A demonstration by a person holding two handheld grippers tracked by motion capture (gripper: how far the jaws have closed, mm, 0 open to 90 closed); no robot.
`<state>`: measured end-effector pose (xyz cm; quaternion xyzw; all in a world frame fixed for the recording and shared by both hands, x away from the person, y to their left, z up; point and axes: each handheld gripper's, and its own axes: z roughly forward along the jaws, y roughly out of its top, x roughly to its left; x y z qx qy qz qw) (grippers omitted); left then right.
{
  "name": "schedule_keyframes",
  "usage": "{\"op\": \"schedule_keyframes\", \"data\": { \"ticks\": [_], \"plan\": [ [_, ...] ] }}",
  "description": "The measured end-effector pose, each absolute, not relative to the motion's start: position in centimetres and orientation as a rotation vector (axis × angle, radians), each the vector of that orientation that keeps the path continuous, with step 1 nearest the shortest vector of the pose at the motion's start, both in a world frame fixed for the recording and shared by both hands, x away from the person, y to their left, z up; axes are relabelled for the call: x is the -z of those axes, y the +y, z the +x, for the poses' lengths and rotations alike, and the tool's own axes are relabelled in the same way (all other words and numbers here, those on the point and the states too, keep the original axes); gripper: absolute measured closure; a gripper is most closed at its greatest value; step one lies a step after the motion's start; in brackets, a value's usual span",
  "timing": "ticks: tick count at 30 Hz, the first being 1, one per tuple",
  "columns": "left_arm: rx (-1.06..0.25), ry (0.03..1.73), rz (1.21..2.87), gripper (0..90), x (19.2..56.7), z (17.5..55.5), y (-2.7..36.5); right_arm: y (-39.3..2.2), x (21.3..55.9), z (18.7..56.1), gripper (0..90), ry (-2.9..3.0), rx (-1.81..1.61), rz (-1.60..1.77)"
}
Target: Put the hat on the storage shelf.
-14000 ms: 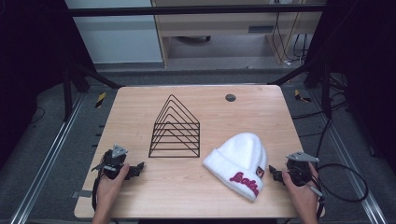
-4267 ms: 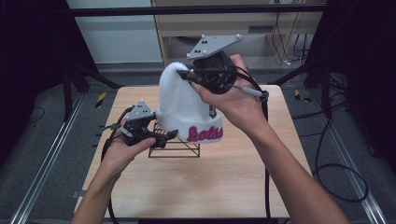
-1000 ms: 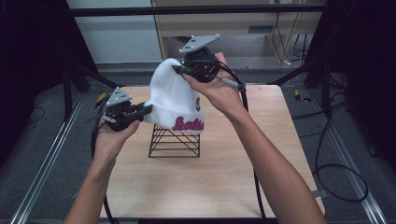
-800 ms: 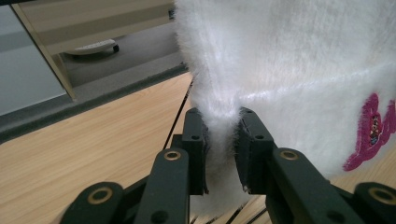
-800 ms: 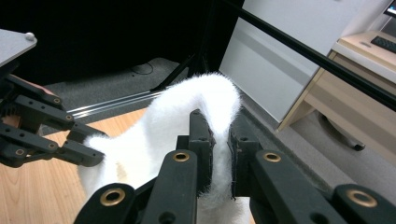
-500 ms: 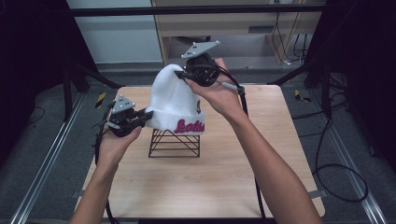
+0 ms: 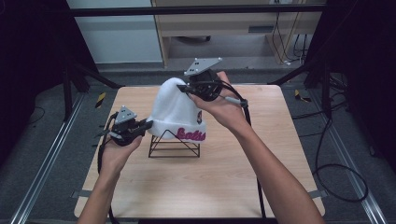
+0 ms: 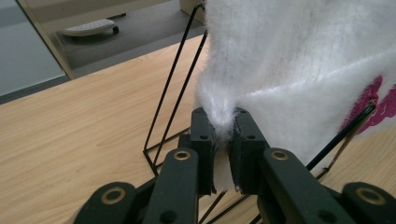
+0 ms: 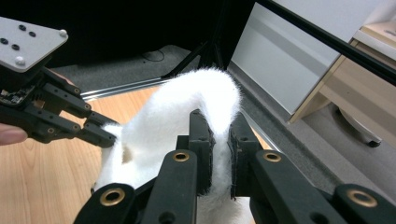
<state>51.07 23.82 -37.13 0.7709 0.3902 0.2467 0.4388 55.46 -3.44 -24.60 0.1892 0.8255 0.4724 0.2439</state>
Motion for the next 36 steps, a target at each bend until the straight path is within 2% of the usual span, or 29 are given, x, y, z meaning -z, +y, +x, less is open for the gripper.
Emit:
{"op": "schedule_keyframes", "data": {
  "ticks": [36],
  "plan": [
    [-0.57, 1.045, 1.963, 83.0, 43.7, 49.7, 25.8, -1.9, 30.8, 53.3, 82.1, 2.451, -1.154, 0.476]
  ]
}}
